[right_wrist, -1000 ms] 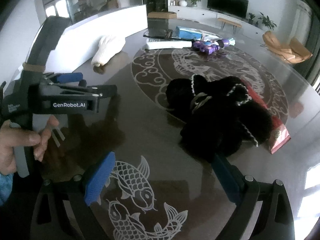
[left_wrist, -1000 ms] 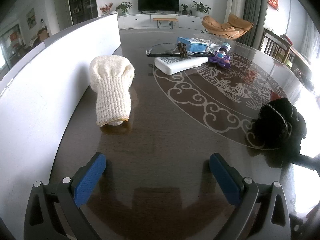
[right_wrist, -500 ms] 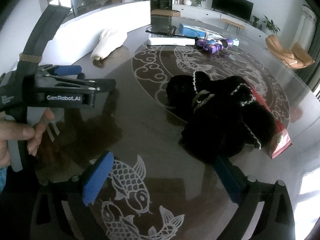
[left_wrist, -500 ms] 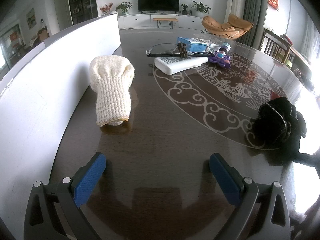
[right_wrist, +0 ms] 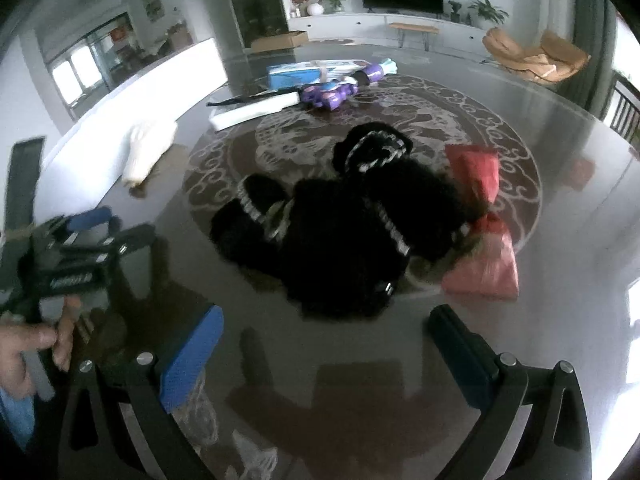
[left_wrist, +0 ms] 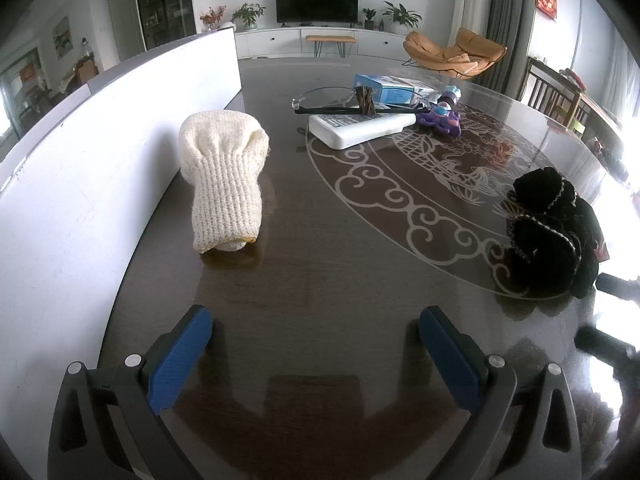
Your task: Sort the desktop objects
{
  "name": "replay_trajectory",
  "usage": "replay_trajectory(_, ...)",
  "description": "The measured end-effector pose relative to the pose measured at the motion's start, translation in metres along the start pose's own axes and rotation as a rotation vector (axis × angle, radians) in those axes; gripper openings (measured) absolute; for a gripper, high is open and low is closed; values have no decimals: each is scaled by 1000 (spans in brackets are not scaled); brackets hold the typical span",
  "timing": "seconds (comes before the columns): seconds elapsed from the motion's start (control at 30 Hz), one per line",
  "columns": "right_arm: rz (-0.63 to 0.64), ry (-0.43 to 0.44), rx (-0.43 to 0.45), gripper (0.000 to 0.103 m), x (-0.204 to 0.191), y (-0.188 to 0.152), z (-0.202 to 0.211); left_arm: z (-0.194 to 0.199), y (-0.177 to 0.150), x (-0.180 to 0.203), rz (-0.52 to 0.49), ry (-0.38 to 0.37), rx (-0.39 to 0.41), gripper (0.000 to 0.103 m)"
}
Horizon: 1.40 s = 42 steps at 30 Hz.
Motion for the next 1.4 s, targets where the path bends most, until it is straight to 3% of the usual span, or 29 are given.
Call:
replay_trajectory(0.37, 145, 109, -18, 103, -46, -12, 1, 5, -9, -20, 54, 38, -24, 103)
replay_trajectory(0.43, 189, 74, -23, 103, -52, -6, -7, 4, -9, -20, 54, 38, -23, 103)
replay_trajectory(0.47, 194, 2, -26, 103, -49, 0, -12, 5, -9, -19, 54, 38, -23, 103)
replay_trajectory(0.53, 135, -28, -36, 103, -39, 6, -18, 5, -8, -19, 54, 38, -21, 103)
replay_trajectory(0.63, -23, 79, 10, 103, -24, 14, -13, 4, -8, -18, 58, 44, -17, 103)
replay_trajectory(0.8, -322, 151, 144, 103, 12, 42, -16, 3, -6, -18, 65, 48, -12, 103)
replay_trajectory(0.93, -387, 71, 199, 103, 25, 67, -29, 2, -6, -18, 63, 46, -12, 103)
replay_trajectory(1.0, -330, -16, 177, 89, 23, 76, -36, 2, -6, -17, 62, 46, -13, 103)
replay_trajectory(1.07, -264, -47, 160, 61, 20, 77, -38, 2, -6, -17, 61, 45, -16, 103)
replay_trajectory(1.17, -193, -29, 142, 56, 14, 63, -34, 6, -5, -21, 79, 69, -7, 103)
replay_trajectory(1.3, -86, -32, 127, 57, 1, 39, -23, 22, 24, -31, 131, 138, 115, 103)
replay_trajectory(1.4, -91, -16, 130, 57, 4, 34, -20, 1, 49, -31, 139, 157, 60, 103)
Point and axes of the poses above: each gripper's, at about its wrist camera, not at the fingertips, and z roughly against the way its jaws point, x to its right, y to its top, the point moved 6 cm from there along -z, roughly the way its jaws point, and after that the axes turned 6 degrees about y, right-handed, at the moved point
